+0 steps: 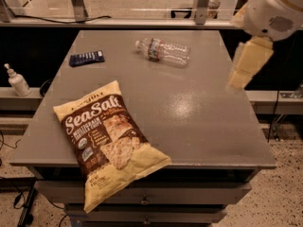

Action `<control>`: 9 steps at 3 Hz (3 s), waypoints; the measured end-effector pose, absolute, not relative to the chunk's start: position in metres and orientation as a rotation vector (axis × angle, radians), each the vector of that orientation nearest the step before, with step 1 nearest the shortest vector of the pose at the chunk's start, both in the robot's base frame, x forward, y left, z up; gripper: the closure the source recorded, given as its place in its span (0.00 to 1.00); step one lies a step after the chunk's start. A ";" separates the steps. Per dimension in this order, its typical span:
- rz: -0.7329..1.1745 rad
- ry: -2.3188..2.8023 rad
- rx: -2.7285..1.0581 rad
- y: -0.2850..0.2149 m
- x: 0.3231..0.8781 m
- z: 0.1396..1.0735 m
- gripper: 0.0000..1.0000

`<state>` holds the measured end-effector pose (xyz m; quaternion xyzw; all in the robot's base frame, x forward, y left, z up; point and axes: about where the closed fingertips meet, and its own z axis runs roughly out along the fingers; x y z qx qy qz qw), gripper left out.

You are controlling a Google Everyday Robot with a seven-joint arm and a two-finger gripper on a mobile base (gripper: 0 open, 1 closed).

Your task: Place water bottle upright

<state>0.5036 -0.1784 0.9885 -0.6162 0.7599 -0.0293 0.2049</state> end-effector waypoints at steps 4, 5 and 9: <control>0.042 2.194 -1.542 -0.068 0.708 0.944 0.00; 0.018 2.191 -1.534 -0.062 0.738 0.918 0.00; 0.118 2.301 -1.369 -0.038 0.780 0.882 0.00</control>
Offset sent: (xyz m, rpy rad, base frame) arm 0.1887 0.1044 -0.0065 0.1272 0.0125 -0.0699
